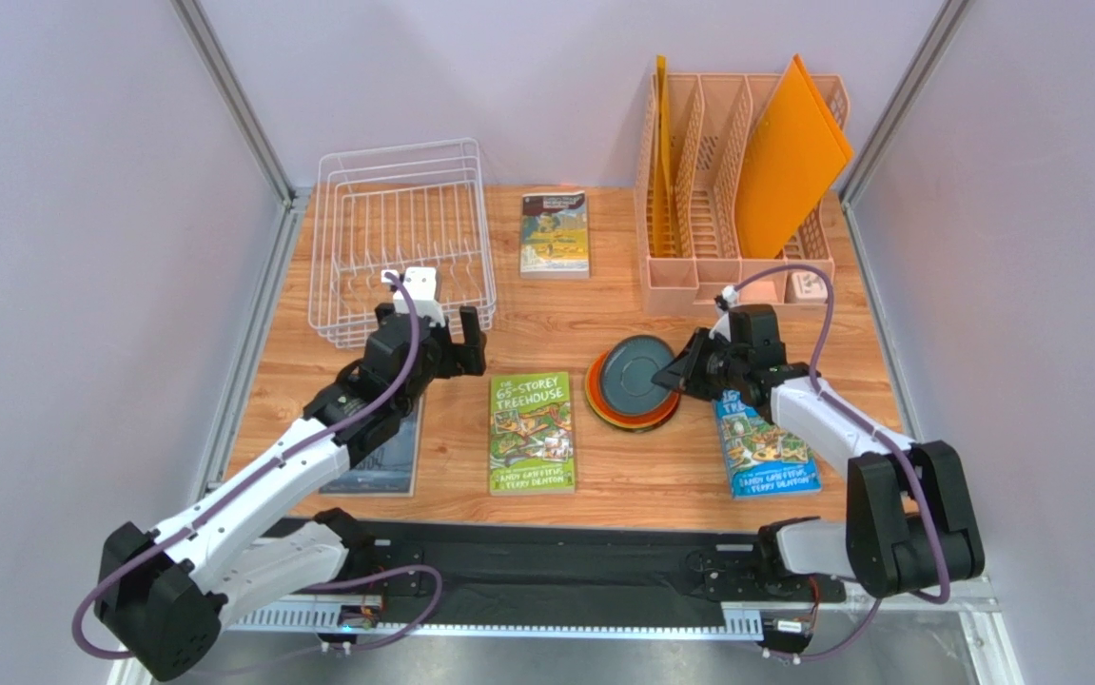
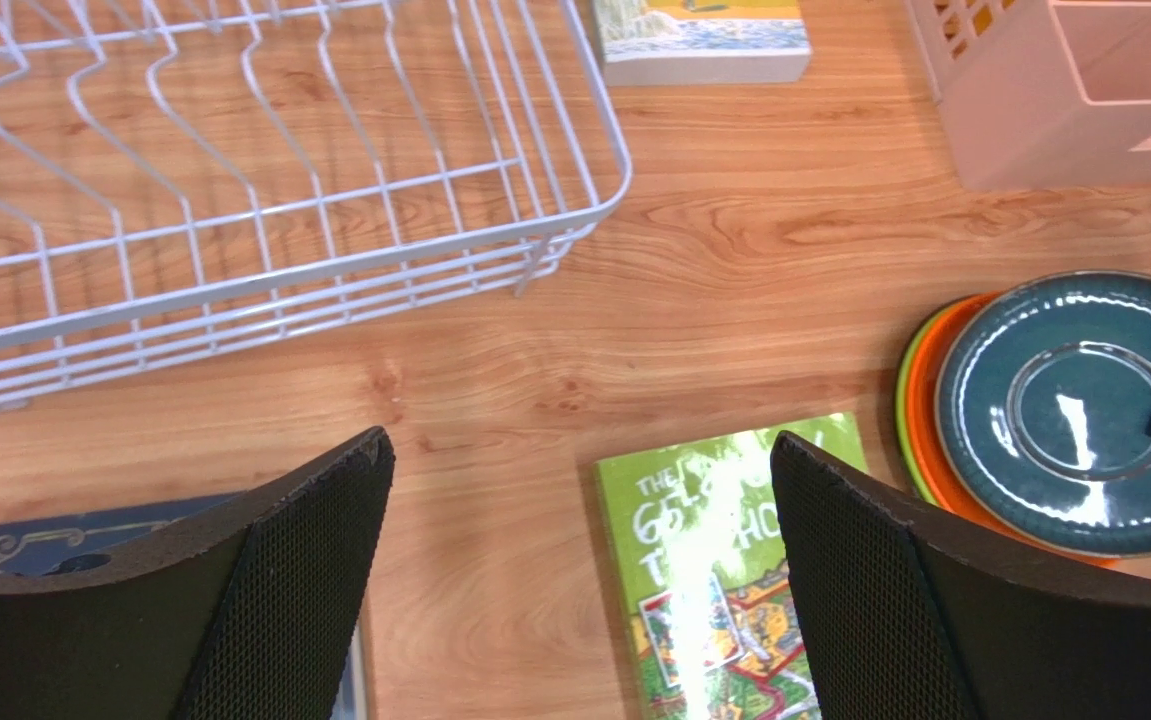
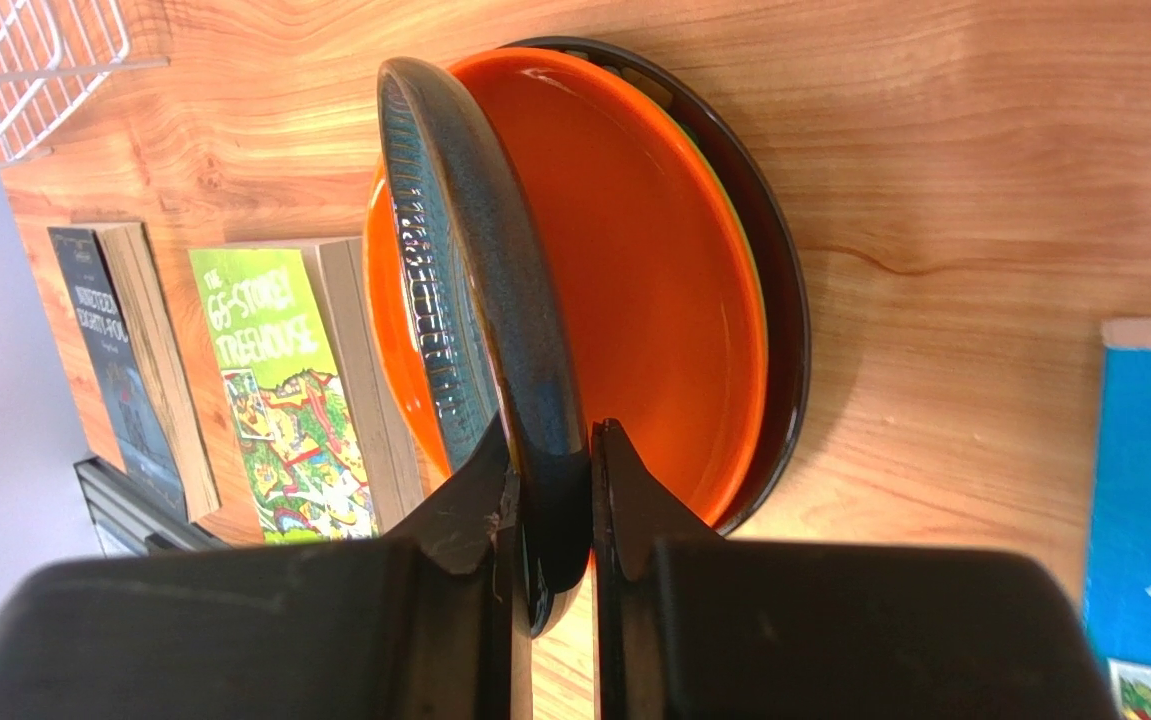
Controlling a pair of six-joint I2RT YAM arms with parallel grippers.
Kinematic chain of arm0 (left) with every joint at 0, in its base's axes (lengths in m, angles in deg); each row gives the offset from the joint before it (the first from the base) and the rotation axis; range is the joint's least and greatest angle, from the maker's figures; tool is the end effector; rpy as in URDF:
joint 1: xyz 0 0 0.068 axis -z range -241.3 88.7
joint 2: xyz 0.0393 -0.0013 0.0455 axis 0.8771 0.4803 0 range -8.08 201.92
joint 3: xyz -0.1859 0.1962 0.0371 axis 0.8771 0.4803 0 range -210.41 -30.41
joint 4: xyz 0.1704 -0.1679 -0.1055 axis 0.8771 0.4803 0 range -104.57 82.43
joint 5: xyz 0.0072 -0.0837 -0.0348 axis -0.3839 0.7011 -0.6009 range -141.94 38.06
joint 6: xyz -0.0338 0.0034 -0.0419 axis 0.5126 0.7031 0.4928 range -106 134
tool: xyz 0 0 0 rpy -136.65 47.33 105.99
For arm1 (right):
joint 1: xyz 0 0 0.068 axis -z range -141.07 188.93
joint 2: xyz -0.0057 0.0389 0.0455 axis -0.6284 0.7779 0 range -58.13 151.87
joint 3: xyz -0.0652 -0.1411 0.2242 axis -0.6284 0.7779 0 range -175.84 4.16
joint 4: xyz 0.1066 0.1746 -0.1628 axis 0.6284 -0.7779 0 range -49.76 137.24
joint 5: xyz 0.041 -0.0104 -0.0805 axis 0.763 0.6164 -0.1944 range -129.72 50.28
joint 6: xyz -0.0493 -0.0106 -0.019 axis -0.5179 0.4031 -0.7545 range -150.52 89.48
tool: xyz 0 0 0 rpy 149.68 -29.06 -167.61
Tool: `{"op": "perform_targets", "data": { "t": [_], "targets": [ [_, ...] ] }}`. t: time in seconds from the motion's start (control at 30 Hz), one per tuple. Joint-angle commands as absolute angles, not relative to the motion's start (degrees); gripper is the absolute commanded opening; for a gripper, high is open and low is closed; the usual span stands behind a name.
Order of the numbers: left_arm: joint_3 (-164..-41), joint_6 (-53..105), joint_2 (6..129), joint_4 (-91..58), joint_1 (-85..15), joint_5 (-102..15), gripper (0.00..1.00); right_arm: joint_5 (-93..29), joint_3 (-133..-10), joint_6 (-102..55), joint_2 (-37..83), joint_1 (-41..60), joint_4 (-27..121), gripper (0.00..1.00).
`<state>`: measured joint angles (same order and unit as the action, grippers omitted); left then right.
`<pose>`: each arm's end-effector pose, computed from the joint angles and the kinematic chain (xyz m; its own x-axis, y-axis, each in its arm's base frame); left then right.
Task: Unload the plates from the dish rack
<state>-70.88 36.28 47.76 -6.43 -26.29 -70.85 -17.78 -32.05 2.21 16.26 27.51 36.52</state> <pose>0.1890 -0.1183 0.2819 -0.4159 -0.1466 -0.8975 0.1530 0.9616 -0.2280 0.2415 0.0624 0.1829 -0.8508 0.3397 -0.4009 0.0423 0.8047 0.5922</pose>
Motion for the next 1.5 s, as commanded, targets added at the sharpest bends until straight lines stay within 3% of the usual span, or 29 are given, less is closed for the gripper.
{"op": "perform_targets", "data": {
  "t": [0.0, 0.17, 0.37, 0.47, 0.53, 0.73, 1.13, 1.47],
  "targets": [
    [-69.44, 34.21, 44.40, -6.22, -26.32, -75.14, 1.00, -13.79, -32.84, 2.09, 17.19, 27.68, 44.34, 0.02],
    [-69.26, 33.25, 43.25, -5.70, -26.40, -76.37, 1.00, -13.79, -32.93, 1.92, 18.07, 27.77, 43.11, 0.32],
    [-69.43, 32.90, 43.07, -5.79, -26.40, -76.81, 1.00, -14.84, -34.07, 0.51, 18.33, 27.77, 39.51, 0.52],
    [-69.87, 32.89, 43.25, -5.61, -26.32, -76.81, 1.00, -16.51, -35.74, -1.24, 18.25, 27.60, 35.39, 0.57],
    [-70.14, 32.89, 43.51, -5.08, -26.32, -76.98, 1.00, -20.53, -37.23, -2.39, 18.07, 27.51, 30.03, 0.67],
    [-71.63, 31.93, 44.65, -4.64, -26.40, -76.55, 1.00, -33.97, -38.12, -4.41, 10.63, 26.28, 24.83, 0.74],
    [-75.76, 27.54, 45.97, -2.44, -26.40, -79.80, 1.00, -66.67, -33.56, -5.47, 0.14, 26.19, 28.77, 0.75],
    [-73.83, 25.78, 45.19, -7.10, -26.40, -73.99, 1.00, -73.55, -24.76, -16.09, -0.30, 24.87, 45.38, 0.69]
  ]
}}
